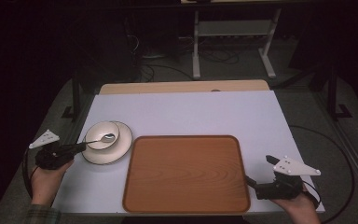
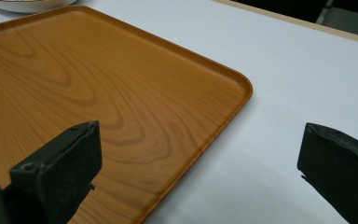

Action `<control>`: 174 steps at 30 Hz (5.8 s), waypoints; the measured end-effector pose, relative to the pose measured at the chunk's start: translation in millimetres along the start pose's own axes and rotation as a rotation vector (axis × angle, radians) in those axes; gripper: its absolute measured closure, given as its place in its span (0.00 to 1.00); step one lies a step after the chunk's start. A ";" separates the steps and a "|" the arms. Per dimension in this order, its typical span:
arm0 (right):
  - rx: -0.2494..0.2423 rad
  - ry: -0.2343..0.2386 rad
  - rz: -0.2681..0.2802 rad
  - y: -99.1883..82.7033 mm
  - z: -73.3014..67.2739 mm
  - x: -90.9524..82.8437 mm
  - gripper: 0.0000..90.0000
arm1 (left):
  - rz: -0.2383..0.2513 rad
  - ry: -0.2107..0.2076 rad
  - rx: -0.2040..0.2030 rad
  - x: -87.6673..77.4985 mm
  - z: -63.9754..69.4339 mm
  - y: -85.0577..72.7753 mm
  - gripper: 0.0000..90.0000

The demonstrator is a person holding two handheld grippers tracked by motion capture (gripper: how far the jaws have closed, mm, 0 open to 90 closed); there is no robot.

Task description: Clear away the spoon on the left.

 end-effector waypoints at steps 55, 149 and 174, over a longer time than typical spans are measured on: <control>-0.004 0.000 -0.014 -1.8 0.0 3.4 0.03 | 0.056 0.110 -0.061 43.9 -48.9 35.2 1.00; -0.006 -0.003 -0.008 -1.5 1.6 0.6 0.03 | 0.132 0.001 -0.124 53.0 -23.0 54.9 0.96; -0.006 -0.003 -0.007 -1.4 1.6 0.2 0.03 | 0.171 -0.024 -0.072 38.0 -9.8 74.4 0.98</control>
Point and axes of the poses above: each handheld gripper's, and its own axes: x roughly forward along the jaws, y roughly out of its top, z roughly to its right, the point moved 6 cm from there along x, roughly forward along the jaws, and after that the axes turned 6 degrees about z, right-handed, at the moved point
